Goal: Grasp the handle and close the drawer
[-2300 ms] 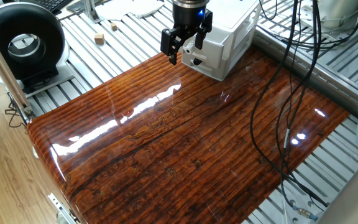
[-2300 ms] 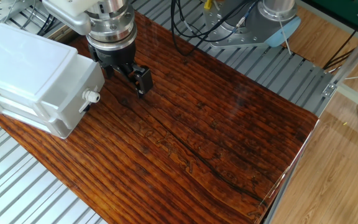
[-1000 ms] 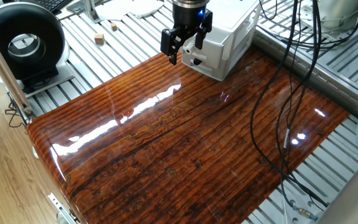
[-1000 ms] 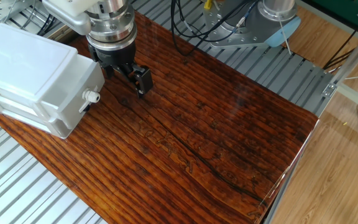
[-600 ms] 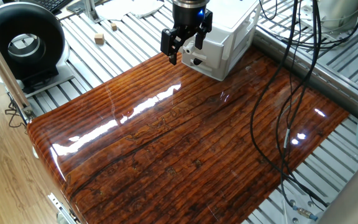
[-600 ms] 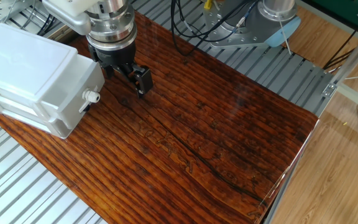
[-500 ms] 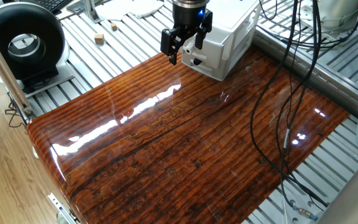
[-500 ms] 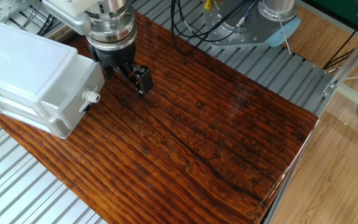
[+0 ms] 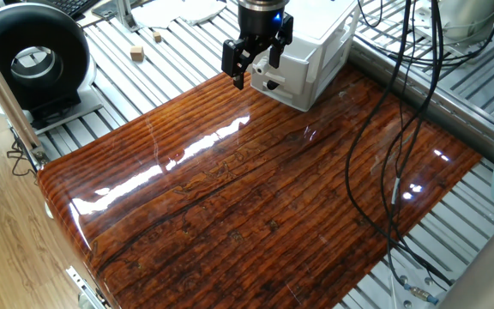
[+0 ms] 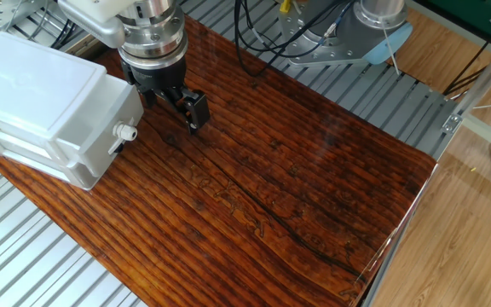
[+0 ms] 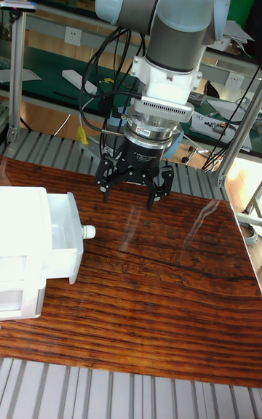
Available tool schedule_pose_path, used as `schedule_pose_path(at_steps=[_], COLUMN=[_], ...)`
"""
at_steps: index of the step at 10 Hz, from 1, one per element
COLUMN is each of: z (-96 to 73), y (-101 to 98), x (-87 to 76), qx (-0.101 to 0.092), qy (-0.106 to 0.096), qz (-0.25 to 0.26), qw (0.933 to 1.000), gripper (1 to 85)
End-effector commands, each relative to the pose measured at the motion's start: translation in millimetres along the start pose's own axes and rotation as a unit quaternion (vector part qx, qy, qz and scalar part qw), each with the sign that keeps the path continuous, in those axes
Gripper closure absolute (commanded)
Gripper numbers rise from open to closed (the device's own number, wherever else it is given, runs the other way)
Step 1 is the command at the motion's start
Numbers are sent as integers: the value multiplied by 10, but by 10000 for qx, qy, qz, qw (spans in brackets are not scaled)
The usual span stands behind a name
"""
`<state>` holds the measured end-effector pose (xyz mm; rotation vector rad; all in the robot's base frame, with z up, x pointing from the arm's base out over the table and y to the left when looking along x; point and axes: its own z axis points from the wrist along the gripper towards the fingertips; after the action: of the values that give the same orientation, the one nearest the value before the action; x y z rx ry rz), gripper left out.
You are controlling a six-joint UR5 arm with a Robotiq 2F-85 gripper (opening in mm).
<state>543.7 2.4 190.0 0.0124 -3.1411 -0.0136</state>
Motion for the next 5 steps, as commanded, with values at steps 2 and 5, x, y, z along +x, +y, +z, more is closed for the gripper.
schedule_pose_path(at_steps=[2, 5], z=[0, 14], y=[-171, -194], x=[-231, -224], qx=[412, 492], qy=[-478, -505], qz=[257, 167], qw=[9977, 9974], gripper=[847, 847])
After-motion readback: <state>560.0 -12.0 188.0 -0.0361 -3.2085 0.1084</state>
